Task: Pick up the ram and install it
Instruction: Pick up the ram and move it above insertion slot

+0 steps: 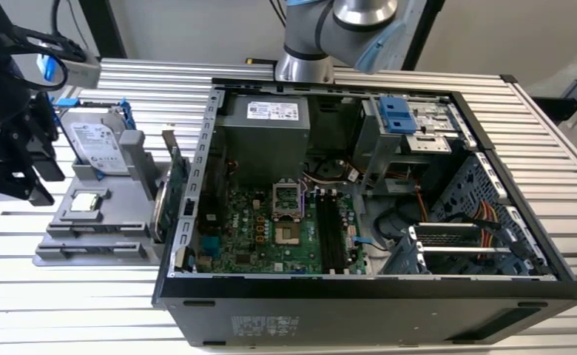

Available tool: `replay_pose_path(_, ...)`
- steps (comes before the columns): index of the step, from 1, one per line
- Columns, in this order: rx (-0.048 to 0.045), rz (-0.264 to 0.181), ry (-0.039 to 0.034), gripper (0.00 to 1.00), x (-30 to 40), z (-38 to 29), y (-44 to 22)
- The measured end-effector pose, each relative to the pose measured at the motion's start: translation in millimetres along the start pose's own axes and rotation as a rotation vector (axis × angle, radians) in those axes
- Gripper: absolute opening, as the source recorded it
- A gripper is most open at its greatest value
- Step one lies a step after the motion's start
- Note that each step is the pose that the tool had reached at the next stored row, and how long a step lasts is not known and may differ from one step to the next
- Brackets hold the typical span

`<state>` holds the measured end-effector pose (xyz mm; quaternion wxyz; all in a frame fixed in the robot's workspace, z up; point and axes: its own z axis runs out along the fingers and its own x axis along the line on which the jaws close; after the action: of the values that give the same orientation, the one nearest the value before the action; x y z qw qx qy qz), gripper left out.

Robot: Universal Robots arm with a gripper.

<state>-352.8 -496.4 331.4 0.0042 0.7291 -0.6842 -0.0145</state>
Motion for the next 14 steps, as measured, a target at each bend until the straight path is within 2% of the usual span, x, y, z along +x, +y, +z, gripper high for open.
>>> replay_pose_path(14, 0.0000, 0.000, 0.0001, 1.00, 0.2, 9.3, -0.5)
